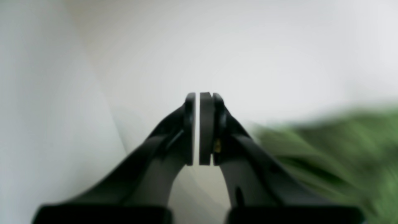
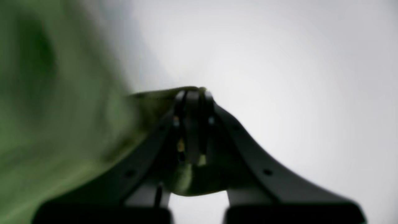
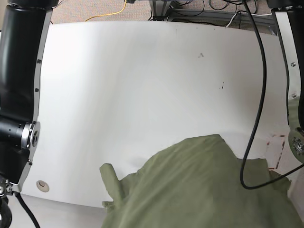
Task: Layout the t-shirt on the table in an organized manner, then fold the t-shirt properly
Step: 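Lift the shirt with both grippers and swing it over the table, then lower the shirt onto the table with the right gripper and release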
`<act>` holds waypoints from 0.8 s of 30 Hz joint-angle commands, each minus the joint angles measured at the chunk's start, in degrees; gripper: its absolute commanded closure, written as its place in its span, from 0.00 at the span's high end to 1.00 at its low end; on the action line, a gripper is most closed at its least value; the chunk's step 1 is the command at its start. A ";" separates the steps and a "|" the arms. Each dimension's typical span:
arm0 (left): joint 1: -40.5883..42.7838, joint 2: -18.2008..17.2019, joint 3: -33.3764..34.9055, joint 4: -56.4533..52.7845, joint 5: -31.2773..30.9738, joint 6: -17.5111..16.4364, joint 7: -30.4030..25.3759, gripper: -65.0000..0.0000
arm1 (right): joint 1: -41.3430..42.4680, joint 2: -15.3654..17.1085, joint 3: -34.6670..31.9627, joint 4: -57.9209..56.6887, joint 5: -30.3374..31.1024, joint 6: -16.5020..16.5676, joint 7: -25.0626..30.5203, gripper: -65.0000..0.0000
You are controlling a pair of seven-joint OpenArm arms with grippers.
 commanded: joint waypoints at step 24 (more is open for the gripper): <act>10.93 3.25 -0.08 5.41 -3.96 0.24 2.86 0.00 | -13.36 1.90 1.84 19.34 -0.43 1.59 -11.80 0.00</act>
